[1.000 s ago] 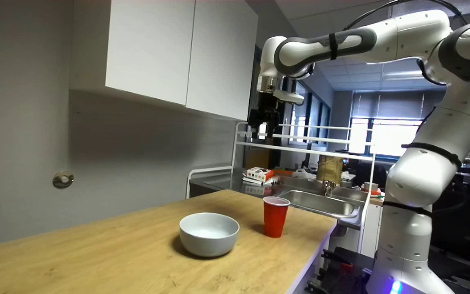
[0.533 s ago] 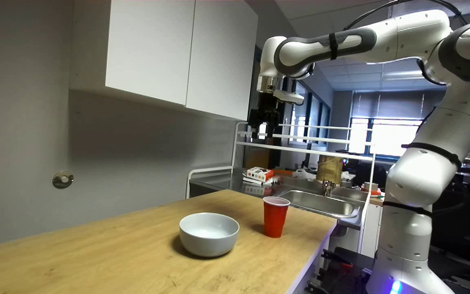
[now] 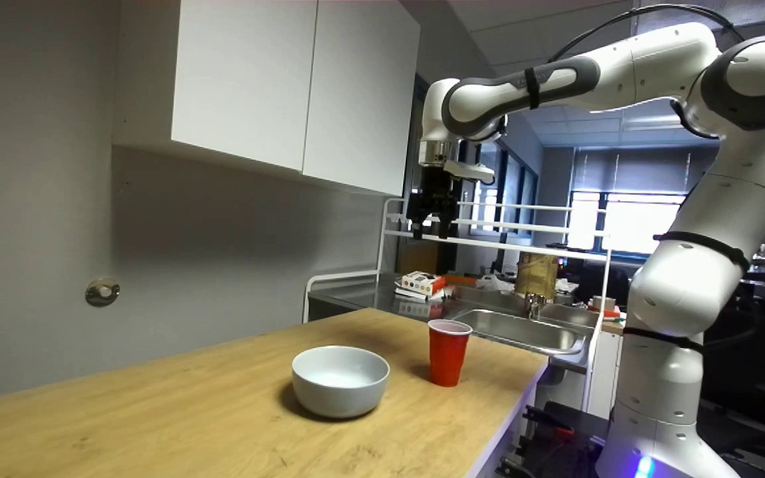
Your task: Pour the contents of the cup into the bowl
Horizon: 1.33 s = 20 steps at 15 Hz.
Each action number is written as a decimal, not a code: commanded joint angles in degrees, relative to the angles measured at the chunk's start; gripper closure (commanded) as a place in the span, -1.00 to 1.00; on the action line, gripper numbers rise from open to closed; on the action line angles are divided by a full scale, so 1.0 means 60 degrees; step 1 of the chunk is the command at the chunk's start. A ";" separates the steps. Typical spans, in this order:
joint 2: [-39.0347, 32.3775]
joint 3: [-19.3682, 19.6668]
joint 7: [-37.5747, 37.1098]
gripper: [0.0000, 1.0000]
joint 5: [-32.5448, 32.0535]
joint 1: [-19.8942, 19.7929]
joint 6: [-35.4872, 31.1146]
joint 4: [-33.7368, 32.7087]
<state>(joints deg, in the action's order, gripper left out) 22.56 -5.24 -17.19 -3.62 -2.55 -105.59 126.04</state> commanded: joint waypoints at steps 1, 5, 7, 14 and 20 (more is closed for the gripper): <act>-0.0125 0.0373 -0.0097 -1.00 0.0465 -0.0017 -0.0226 0.0469; -0.0233 0.0769 -0.0036 -1.00 0.1050 -0.0115 -0.0495 0.1298; -0.0270 0.0931 0.0003 -1.00 0.1342 -0.0171 -0.0727 0.1775; -0.0901 0.1257 0.0063 -1.00 0.2067 -0.0360 -0.1793 0.2931; -0.1771 0.1504 0.0142 -1.00 0.2483 -0.0475 -0.2249 0.3299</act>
<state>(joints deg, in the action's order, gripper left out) 13.72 2.92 -17.19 9.23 -4.90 -117.99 145.33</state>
